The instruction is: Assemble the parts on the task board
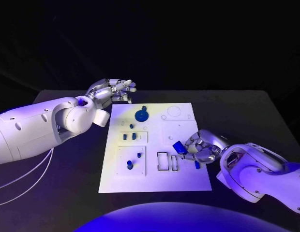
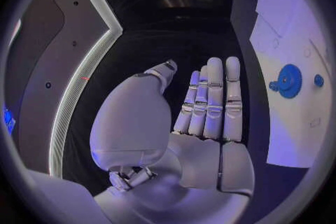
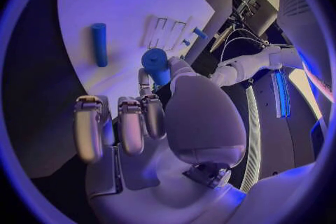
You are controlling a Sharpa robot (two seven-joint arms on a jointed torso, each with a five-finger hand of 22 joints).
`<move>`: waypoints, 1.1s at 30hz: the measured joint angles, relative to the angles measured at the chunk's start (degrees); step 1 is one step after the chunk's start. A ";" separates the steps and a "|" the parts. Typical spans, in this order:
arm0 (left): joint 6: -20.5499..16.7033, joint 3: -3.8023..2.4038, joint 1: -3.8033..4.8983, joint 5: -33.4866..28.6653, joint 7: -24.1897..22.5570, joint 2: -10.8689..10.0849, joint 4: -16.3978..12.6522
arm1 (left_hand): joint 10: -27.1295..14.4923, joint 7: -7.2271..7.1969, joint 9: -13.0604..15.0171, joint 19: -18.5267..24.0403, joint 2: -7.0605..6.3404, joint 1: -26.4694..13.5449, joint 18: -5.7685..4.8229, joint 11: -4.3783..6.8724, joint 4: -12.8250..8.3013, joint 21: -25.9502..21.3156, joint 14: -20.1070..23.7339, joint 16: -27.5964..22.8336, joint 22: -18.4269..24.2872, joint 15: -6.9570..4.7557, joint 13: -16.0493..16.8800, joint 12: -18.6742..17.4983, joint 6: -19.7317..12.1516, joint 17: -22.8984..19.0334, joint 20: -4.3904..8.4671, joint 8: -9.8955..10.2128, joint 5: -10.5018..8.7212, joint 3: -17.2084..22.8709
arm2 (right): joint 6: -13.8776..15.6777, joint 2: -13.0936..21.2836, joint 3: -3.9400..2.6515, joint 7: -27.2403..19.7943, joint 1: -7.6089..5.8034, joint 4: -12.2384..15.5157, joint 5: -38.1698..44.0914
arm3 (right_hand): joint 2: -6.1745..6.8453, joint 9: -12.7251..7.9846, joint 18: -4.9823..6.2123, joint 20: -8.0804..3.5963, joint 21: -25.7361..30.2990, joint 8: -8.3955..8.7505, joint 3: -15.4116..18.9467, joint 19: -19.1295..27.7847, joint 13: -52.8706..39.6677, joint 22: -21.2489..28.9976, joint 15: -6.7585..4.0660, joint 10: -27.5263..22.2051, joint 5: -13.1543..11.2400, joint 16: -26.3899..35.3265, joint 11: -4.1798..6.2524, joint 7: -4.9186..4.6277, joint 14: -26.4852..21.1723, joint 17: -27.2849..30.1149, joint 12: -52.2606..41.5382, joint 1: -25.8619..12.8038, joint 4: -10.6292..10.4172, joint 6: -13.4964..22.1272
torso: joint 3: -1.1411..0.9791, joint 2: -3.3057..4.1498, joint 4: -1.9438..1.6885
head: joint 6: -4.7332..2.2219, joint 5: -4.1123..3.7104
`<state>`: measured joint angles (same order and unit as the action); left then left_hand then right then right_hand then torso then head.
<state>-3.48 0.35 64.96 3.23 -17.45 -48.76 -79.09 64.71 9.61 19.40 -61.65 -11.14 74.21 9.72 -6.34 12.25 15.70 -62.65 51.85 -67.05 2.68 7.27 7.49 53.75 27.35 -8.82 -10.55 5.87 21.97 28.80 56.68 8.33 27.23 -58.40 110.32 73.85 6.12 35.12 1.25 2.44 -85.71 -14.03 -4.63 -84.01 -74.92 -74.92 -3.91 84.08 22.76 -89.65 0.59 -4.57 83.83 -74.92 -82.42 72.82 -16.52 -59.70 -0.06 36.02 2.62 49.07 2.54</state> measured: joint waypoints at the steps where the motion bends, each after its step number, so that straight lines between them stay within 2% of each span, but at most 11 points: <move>1: 0.01 0.00 0.00 0.00 0.00 0.02 0.00 | 0.00 0.00 0.02 0.00 0.00 0.00 0.00 0.00 0.00 0.00 0.00 0.00 0.00 0.00 0.00 0.00 0.00 0.00 0.00 0.00 0.00 0.00 | 0.18 -0.14 0.00 -0.18 -0.07 0.11 -0.52 | 0.00 0.00 0.00 0.00 0.00 0.10 -0.03 0.00 0.00 0.00 0.00 0.00 0.00 0.00 0.00 0.00 0.00 0.00 0.00 0.00 -0.03 0.00 | -0.03 0.02 -0.01 | 0.02 0.00; 7: 0.01 0.00 0.00 0.00 0.02 0.02 -0.02 | 0.00 0.00 0.02 0.00 0.00 0.00 0.00 0.00 0.00 0.00 0.00 0.00 0.00 0.00 0.00 0.00 0.00 0.00 0.00 0.00 0.00 0.00 | -0.05 -1.38 0.00 -0.95 -0.24 0.20 -3.20 | 0.00 0.00 0.00 0.00 0.00 0.20 -0.31 0.00 0.00 0.00 0.00 0.00 0.00 0.00 0.00 0.00 0.00 0.00 0.00 0.00 -0.16 0.00 | -0.08 0.05 -0.11 | 0.31 0.02; 13: 0.01 0.00 0.00 0.00 0.04 0.01 -0.04 | 0.00 0.00 0.02 0.00 0.00 0.00 0.00 0.00 0.00 0.00 0.00 0.00 0.00 0.00 -0.01 0.00 0.00 0.00 0.00 0.00 0.00 0.00 | -1.93 -3.72 0.01 -1.35 -0.22 -0.59 -5.53 | -0.10 -0.02 0.00 0.00 0.00 0.19 -0.70 0.00 0.00 0.01 0.00 0.00 -0.68 0.00 0.00 -0.32 0.00 0.01 0.00 -0.14 -0.22 -0.32 | -0.03 0.05 -0.10 | 0.59 0.21; 18: 0.02 0.00 0.00 0.00 0.05 0.01 -0.05 | 0.00 0.00 0.01 0.00 0.00 0.00 0.00 0.00 0.00 0.00 0.00 0.00 -0.01 0.00 -0.01 0.00 0.00 0.00 0.01 0.00 0.00 0.00 | -3.62 -5.02 0.05 -1.44 0.07 -1.26 -6.92 | -0.39 -0.05 0.00 0.01 0.00 0.20 -1.27 0.00 0.01 0.01 -0.14 -0.01 -0.72 0.00 0.00 -0.83 0.14 0.01 -0.35 -2.88 -0.31 -0.83 | -0.01 0.05 -0.10 | 0.81 0.27; 21: 0.02 0.00 0.00 0.00 0.06 -0.01 -0.06 | 0.00 0.02 0.01 0.00 0.00 0.00 0.00 0.00 0.00 0.00 0.00 0.00 -0.01 0.00 -0.01 0.00 -0.02 0.00 0.01 0.00 0.00 0.00 | -4.47 -5.52 0.07 -1.44 0.23 -1.63 -7.55 | 0.00 -0.04 0.00 0.01 0.00 -0.09 -1.51 0.00 0.01 0.01 -0.21 -0.21 -0.78 0.00 0.20 -0.84 0.21 0.01 -0.73 -3.41 -0.24 -0.84 | -0.01 0.06 -0.10 | 0.90 0.35; 33: 0.01 0.00 0.01 -0.01 0.10 -0.08 -0.16 | 0.00 0.21 0.00 0.01 0.00 0.00 0.00 0.00 0.00 0.00 0.00 0.00 0.00 0.00 0.00 0.00 -0.21 0.00 0.01 0.00 -0.01 0.00 | -6.19 -6.77 0.10 -1.17 0.49 -3.47 -8.46 | -0.01 0.29 0.00 -0.03 0.01 -0.17 -1.88 0.01 0.01 0.02 -0.20 -0.02 -1.05 0.00 0.44 -1.04 0.21 0.01 -1.24 -4.15 -0.17 -1.05 | -0.04 0.08 -0.08 | 0.93 0.55</move>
<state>-3.47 0.35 64.97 3.22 -17.35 -48.85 -79.25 64.71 9.82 19.40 -61.64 -11.14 74.21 9.72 -6.34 12.25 15.70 -62.65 51.85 -67.05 2.68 7.27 7.49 53.54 27.35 -8.81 -10.55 5.86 21.97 22.61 49.91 8.44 26.06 -57.91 106.85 65.39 6.12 35.42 1.25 2.41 -85.70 -14.20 -6.51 -84.00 -74.92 -74.91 -4.12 84.06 21.71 -89.65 1.02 -5.60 84.04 -74.91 -83.65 68.66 -16.69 -60.75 -0.10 36.11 2.54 50.00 3.09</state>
